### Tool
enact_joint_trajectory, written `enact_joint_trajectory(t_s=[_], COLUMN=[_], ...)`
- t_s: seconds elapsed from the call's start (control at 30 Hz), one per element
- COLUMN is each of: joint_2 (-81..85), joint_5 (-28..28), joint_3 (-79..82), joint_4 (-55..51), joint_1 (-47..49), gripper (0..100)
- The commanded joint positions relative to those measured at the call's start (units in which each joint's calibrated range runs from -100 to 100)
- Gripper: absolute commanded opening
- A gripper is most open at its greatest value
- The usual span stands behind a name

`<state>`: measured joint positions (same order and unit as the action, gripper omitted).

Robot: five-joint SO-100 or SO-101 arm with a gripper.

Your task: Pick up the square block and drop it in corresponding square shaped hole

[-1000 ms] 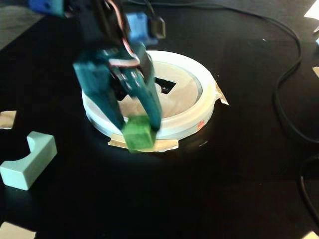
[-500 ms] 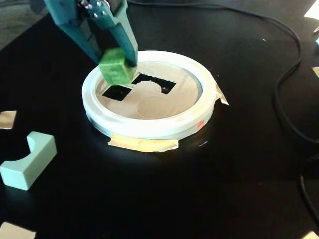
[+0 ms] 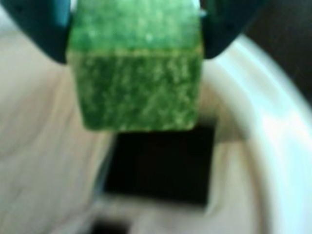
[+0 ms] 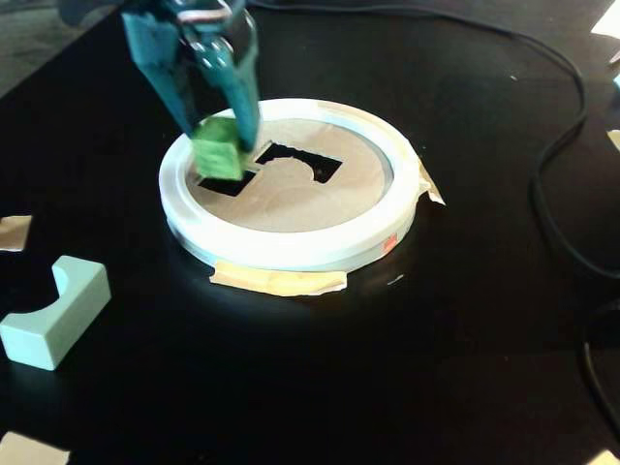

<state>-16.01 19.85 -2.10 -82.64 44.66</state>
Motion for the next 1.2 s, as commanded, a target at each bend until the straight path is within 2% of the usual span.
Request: enact_joint_trajectory(t_s=[0.0,0.23,0.3,0.47,0.5,0.6,0.77,0.93,1.17], joint_2=[-2.76,-5.0,-5.0,-3.92,-3.74,-3.56,2.17,9.42,10.41], joint_5=[0.39,0.34,0.34,0.24,0.2,0.2,0.2,0.2,-0.2], joint_3=[-5.1,-5.19,-5.19,-5.19,-5.28,-5.28,-4.28,-5.19,-5.19], joint_4=[4.41,4.41,4.41,3.41,3.21,3.11,2.51,-7.73,-7.73], joint_1=[2.41,2.54,2.54,2.54,2.54,2.79,4.78,3.91,3.16], gripper=[35,35,39,74,87,99,100,100,100])
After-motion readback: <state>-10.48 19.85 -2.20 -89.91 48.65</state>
